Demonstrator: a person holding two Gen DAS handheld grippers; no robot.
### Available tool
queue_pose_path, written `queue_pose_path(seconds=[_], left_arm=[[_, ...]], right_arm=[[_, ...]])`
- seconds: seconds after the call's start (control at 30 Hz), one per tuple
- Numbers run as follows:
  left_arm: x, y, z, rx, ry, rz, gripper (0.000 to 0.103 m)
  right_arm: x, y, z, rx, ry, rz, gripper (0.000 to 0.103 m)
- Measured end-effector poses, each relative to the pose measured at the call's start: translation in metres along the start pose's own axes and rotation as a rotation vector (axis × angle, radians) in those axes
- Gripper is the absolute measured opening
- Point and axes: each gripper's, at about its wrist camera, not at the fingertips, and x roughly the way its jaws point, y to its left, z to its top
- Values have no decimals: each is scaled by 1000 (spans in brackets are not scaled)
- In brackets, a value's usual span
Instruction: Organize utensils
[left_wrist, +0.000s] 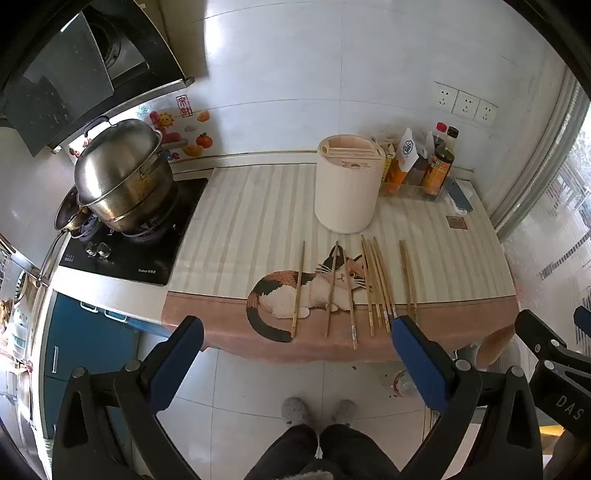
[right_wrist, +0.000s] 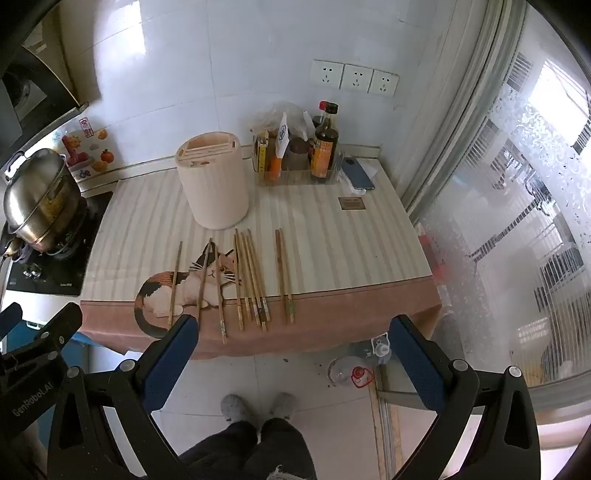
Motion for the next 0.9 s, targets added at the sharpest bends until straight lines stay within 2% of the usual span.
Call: queue_pose_path(seconds=[0.9], left_arm=[[-9, -6, -1, 7, -15, 2, 103]], right_arm=[[-13, -2, -3, -9, -16, -10, 103]])
